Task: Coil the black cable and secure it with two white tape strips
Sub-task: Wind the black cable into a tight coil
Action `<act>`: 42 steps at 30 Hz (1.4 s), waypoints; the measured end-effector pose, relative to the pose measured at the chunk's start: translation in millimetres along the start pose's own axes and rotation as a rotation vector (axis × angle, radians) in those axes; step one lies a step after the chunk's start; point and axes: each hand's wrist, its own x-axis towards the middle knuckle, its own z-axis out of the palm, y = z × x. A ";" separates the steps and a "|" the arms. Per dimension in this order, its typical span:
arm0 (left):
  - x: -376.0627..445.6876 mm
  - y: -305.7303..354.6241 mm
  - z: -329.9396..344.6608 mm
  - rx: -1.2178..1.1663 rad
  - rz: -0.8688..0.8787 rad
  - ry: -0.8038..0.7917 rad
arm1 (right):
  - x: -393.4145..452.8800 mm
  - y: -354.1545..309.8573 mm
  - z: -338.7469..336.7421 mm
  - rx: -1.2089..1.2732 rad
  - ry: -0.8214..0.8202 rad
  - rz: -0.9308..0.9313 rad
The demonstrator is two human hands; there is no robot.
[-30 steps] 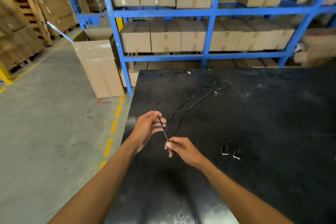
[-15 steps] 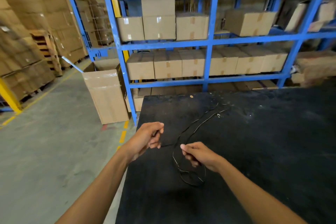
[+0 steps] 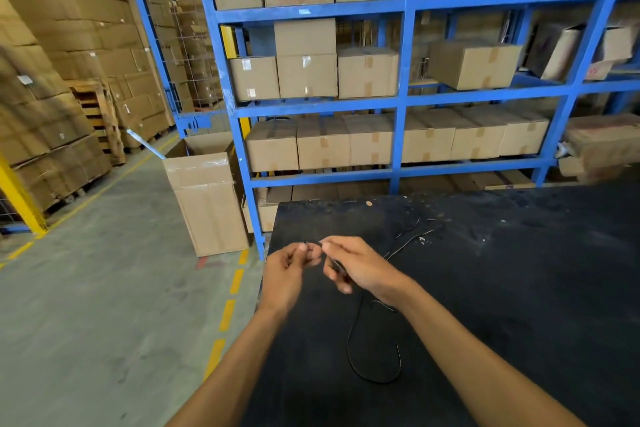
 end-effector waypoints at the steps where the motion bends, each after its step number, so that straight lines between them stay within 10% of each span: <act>1: 2.1 1.0 -1.8 -0.071 -0.020 0.056 | -0.8 2.7 3.2 -0.034 -0.011 -0.014; 13: 40.6 71.7 -53.1 -0.995 -0.417 -0.123 | 17.4 71.0 51.8 -0.173 -0.237 0.056; 23: 26.0 85.2 -81.5 -0.756 -0.200 -0.238 | 54.3 69.2 15.1 -0.126 -0.024 0.286; 35: 11.5 21.9 -72.2 0.513 0.268 -0.163 | 74.2 -56.2 -38.6 0.064 0.068 0.143; 42: 23.9 20.9 -62.7 -0.058 0.084 0.116 | 52.6 -89.3 -1.6 -0.006 -0.056 -0.074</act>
